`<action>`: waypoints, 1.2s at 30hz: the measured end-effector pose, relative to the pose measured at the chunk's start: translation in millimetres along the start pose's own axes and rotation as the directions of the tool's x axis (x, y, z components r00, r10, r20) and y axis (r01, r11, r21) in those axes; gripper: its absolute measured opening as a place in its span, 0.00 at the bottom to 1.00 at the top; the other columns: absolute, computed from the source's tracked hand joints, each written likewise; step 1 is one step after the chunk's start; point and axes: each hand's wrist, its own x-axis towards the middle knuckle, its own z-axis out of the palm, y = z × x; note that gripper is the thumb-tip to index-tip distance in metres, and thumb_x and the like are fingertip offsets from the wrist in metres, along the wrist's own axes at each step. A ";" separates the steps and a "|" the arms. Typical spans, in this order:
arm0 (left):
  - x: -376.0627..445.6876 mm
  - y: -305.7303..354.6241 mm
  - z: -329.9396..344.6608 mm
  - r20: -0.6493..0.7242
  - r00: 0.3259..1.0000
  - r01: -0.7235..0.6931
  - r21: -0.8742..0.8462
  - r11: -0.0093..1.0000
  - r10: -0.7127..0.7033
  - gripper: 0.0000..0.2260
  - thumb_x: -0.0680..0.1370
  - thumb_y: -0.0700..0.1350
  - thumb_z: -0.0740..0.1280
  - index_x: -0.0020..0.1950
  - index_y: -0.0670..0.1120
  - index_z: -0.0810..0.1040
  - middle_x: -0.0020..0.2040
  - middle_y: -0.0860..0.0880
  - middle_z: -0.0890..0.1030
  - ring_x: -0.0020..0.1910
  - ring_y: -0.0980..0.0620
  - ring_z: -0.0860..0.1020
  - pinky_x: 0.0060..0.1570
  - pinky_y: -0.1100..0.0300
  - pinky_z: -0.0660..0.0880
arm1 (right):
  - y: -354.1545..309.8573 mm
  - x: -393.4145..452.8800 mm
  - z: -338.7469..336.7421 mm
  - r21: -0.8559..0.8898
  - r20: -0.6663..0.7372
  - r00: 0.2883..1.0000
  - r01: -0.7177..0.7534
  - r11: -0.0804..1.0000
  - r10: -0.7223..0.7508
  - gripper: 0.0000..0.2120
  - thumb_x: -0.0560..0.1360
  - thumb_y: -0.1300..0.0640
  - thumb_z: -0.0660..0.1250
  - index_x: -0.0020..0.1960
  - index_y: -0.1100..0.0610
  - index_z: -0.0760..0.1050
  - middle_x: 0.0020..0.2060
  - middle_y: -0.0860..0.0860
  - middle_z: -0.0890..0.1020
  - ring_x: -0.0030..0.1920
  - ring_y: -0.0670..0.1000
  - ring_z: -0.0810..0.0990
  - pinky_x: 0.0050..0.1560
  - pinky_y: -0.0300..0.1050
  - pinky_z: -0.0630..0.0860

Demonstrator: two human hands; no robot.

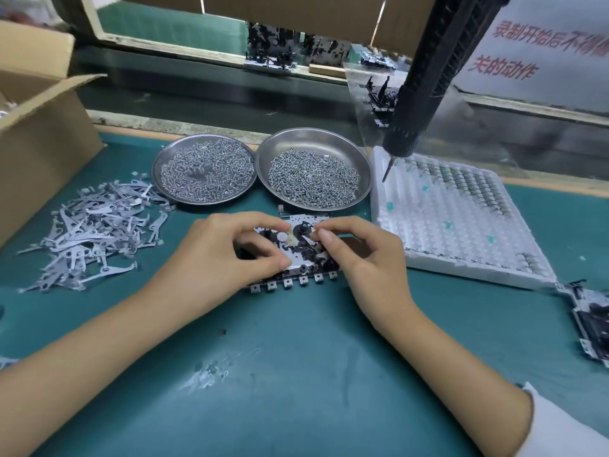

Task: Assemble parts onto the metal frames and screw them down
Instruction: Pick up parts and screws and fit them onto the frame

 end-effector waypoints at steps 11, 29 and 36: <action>61.6 -33.9 -46.3 -0.292 0.953 0.123 0.605 0.787 0.075 0.15 0.79 0.45 0.65 0.65 0.45 0.76 0.56 0.40 0.79 0.56 0.40 0.76 0.58 0.52 0.71 | -2.0 -1.4 3.4 -0.009 -0.025 0.999 0.032 0.999 -0.033 0.13 0.74 0.65 0.69 0.43 0.46 0.80 0.38 0.48 0.84 0.43 0.48 0.82 0.45 0.35 0.76; 52.8 -30.5 -42.6 -0.498 0.853 0.072 0.416 0.907 0.160 0.07 0.75 0.41 0.71 0.51 0.43 0.84 0.45 0.45 0.82 0.45 0.49 0.78 0.51 0.71 0.67 | 3.4 2.2 1.4 -0.198 -0.025 0.975 0.214 0.957 -0.223 0.09 0.74 0.65 0.68 0.47 0.52 0.81 0.42 0.47 0.83 0.44 0.43 0.80 0.46 0.36 0.76; 44.4 -31.0 -35.2 -0.563 0.812 0.007 0.271 0.963 0.152 0.07 0.73 0.39 0.72 0.50 0.42 0.85 0.40 0.49 0.83 0.36 0.68 0.76 0.42 0.83 0.63 | -17.5 71.6 -1.4 -0.527 0.083 0.980 0.199 0.826 -0.183 0.11 0.77 0.62 0.65 0.58 0.58 0.79 0.54 0.52 0.81 0.47 0.43 0.76 0.51 0.33 0.70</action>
